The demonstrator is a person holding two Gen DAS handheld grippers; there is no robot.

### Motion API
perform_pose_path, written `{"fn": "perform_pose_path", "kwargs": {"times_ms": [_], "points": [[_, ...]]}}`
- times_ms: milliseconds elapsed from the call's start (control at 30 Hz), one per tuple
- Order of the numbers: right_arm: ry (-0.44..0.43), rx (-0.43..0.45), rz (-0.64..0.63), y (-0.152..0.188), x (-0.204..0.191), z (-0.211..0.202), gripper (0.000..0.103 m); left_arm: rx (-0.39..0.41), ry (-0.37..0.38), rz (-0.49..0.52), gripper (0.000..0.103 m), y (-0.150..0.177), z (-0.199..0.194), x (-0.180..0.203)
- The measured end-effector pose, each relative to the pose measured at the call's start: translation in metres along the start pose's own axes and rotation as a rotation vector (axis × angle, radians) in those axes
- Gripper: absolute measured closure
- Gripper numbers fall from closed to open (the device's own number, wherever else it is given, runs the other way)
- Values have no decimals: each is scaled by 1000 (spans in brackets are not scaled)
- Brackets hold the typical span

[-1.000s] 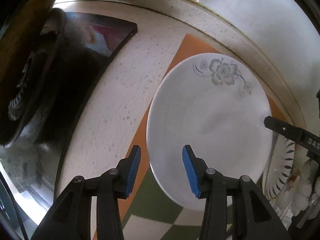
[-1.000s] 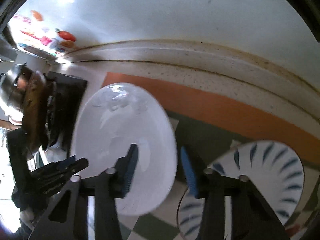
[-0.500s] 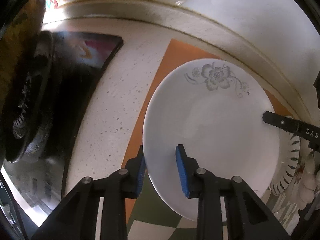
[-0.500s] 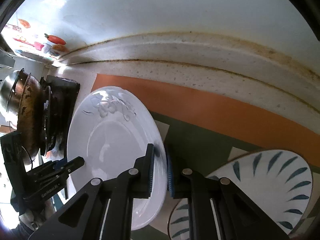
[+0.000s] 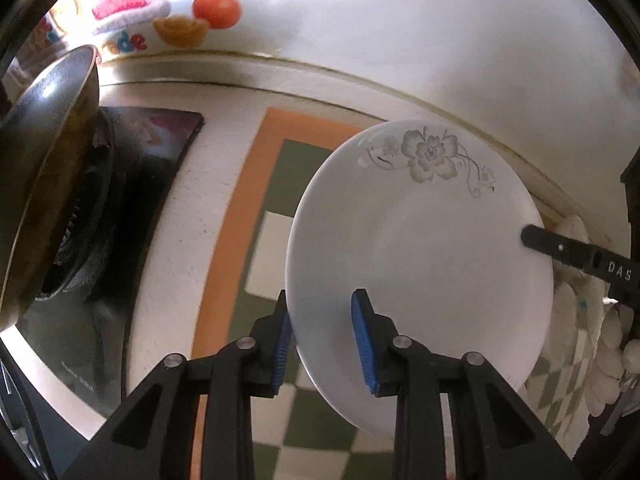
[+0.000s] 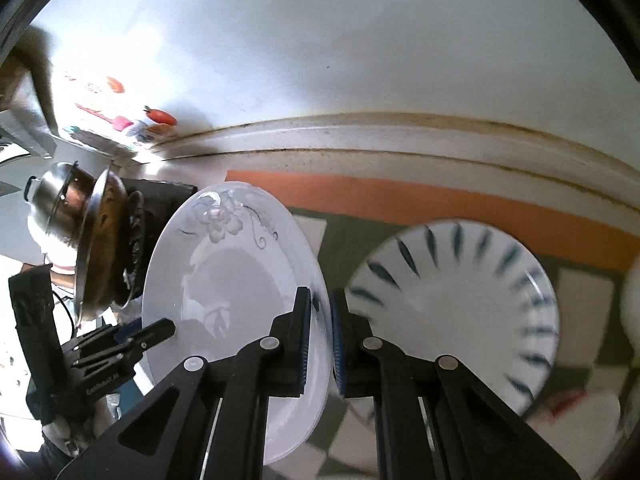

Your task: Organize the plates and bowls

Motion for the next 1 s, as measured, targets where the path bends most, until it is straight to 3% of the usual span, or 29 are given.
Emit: {"fn": "perform_pose_path", "kwargs": {"times_ms": [233,500,800,1000], "points": [[-7,50,48,70,27,-65,91,-11,23,74,77,36,-13,52],[0,71,136,164,64,-101,91,-54,37,181,77,95,-9,92],[2,46,275,256,120,-97,91,-148,20,305,77,147,18,137],[32,29,318,278,144,-86,91,-190,-7,366,77,161,39,153]]}}
Point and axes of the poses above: each gripper's, at about its wrist camera, not at the fingertips, and z roughly the way its jaws point, x to its right, y to its underside, the point moved 4 cm from there along z, roughly the way its jaws point, and after that the axes turned 3 degrees about z, right-handed, at the moved point
